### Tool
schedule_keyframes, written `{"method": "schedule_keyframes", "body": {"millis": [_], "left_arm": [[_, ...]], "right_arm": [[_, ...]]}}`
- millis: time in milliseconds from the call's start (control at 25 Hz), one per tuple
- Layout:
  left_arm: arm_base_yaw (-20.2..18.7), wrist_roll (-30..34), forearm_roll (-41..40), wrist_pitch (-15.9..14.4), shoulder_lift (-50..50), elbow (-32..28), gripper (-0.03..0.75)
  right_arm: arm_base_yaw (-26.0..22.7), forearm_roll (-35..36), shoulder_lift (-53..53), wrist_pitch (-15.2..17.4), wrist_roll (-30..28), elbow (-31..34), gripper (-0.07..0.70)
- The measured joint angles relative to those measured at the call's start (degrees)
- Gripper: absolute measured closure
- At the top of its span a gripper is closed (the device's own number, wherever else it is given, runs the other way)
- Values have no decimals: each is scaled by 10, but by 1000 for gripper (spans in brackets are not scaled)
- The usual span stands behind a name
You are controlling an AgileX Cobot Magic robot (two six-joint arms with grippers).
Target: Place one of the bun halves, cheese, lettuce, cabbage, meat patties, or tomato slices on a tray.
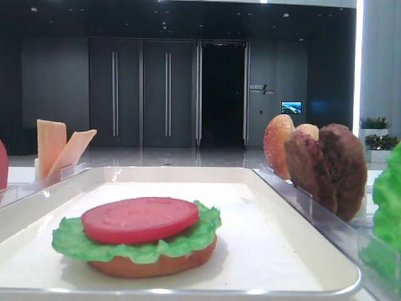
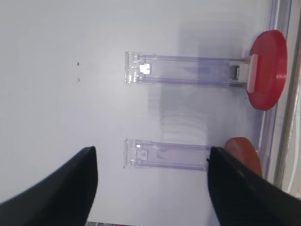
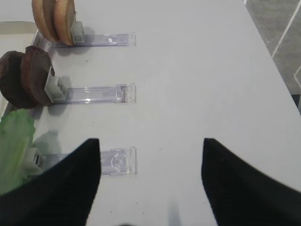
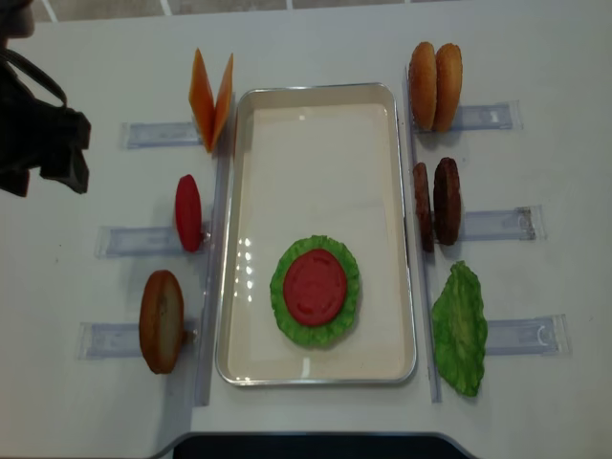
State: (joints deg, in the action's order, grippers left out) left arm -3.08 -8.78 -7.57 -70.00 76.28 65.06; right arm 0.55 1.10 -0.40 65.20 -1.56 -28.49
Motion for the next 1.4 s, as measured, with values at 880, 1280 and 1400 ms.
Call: {"method": "schedule_keyframes", "body": {"millis": [880,1280,1400], "left_arm": [[10,32,5,-4,-124,-54,197],[10,34,4,-10,-277,-153,209],[10,34,4,-11,-321,-172,209]], "right_arm": [[0,0,0,0,0,0,161],[0,0,0,0,0,0,161],[0,0,0,0,0,0,161]]}}
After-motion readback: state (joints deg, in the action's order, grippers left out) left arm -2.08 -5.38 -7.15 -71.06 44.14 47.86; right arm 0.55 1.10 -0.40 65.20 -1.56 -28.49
